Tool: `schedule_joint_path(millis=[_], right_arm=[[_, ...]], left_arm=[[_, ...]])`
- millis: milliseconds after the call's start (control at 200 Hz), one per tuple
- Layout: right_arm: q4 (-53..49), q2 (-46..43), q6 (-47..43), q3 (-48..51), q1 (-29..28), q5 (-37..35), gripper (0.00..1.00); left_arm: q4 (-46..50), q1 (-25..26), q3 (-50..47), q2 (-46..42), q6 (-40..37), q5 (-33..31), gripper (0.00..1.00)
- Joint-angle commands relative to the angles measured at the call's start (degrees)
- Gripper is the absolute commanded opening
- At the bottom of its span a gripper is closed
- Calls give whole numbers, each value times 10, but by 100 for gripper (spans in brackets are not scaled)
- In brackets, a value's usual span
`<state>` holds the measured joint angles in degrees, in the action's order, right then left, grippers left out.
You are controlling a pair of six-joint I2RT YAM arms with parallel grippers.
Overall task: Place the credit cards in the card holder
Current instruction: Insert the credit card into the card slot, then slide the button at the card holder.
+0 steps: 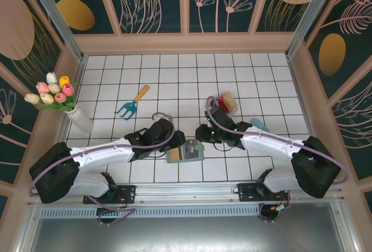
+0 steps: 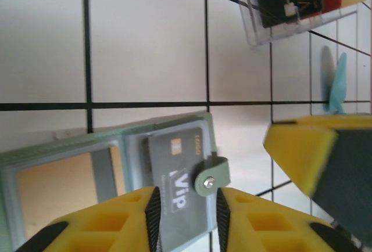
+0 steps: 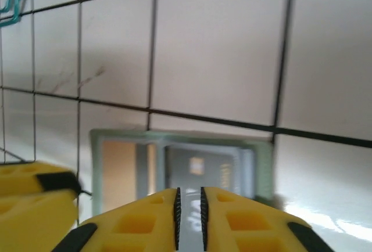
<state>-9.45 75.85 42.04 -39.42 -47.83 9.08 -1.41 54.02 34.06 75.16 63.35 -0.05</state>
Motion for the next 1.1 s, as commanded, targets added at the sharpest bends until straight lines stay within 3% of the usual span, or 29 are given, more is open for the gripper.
schedule_joint_path(millis=[0, 250, 340, 470, 585, 1096], right_arm=[[-10, 28, 7, -27, -38, -6, 18], [-93, 123, 24, -88, -115, -91, 13], [-111, 146, 27, -90, -119, -97, 14], [-172, 157, 38, -97, -116, -168, 14], [-201, 132, 46, -87, -101, -201, 15], [-191, 77, 18, -10, 17, -173, 21]], left_arm=[[22, 1, -13, 17, 12, -29, 26], [-9, 1, -23, 84, 15, -13, 19], [-4, 0, -27, 98, 17, -24, 18], [-3, 0, -42, 106, 23, -35, 17], [2, 1, -53, 115, 23, -42, 16], [16, 1, -43, 120, 7, -59, 16]])
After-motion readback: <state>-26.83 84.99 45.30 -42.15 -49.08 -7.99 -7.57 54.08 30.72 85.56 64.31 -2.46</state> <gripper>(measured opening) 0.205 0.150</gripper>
